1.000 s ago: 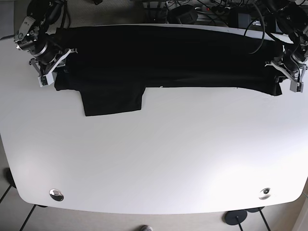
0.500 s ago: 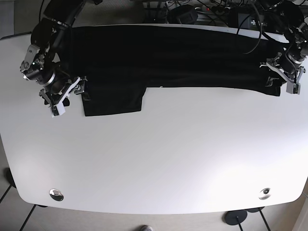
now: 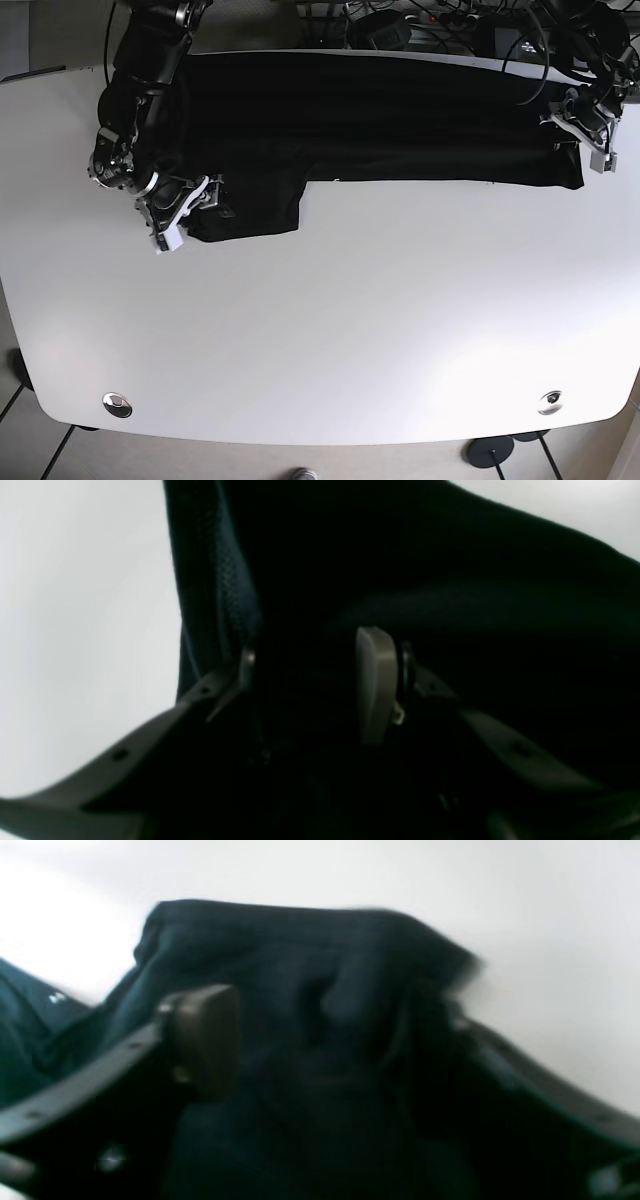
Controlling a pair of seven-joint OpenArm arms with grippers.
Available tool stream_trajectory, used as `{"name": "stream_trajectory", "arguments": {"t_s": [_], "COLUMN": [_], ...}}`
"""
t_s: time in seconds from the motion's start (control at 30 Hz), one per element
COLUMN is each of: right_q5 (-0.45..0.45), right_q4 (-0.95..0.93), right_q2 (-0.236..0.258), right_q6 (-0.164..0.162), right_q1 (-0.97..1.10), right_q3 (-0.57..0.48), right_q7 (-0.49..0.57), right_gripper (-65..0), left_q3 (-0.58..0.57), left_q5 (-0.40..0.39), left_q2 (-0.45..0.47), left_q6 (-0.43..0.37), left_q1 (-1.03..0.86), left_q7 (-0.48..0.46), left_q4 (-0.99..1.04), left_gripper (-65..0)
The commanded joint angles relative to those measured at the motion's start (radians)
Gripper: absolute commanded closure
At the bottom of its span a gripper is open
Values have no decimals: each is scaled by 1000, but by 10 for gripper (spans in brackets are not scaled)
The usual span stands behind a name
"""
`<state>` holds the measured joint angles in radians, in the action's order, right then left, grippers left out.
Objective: Fold the T-shirt properly
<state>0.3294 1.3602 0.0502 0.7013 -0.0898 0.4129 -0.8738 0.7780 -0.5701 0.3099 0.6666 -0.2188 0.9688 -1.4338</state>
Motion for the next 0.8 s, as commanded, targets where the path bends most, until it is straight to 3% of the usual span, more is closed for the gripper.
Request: {"name": "stream_trajectory", "arguments": {"t_s": [0.03,0.1,0.13,0.2,0.3,0.43,0.6,0.7,0.73,0.8], "right_q5": [-20,-16,-8,24,80,103,222,228,228,228], "right_q4": [5,8,25,158,382,629,657,652,637,598], "right_q2": [1,3,4,4,1,-48,-48,-48,-46,-45], "right_q6": [-3,-3,-3,-3,-3,-3,-3,-3,-3,-3], "right_q1": [-6,-9,-9,23,86,209,347,396,402,413], "right_q3": [1,-4,-4,4,28,133,263,311,323,353], "right_q7": [3,15,15,-5,-135,-272,-276,-273,-273,-273], "right_gripper": [-205,-3,-30,-11,-14,-14,-19,-22,-35,-138], "left_q3": [5,5,5,5,5,5,5,5,5,4], "left_q5": [-6,-6,-6,-6,-6,-6,-5,-5,-5,-5], "left_q2": [21,19,19,19,19,22,25,27,27,27], "left_q6": [0,0,0,0,0,0,0,0,0,0], "left_q1": [2,2,2,2,2,3,3,3,3,3], "left_q7": [-12,-12,-12,-12,-12,-12,-12,-12,-12,-12], "left_q4": [-11,-11,-11,-11,-11,-11,-11,-11,-11,-14], "left_gripper": [-237,-237,-237,-237,-237,-237,-237,-237,-237,-237]}}
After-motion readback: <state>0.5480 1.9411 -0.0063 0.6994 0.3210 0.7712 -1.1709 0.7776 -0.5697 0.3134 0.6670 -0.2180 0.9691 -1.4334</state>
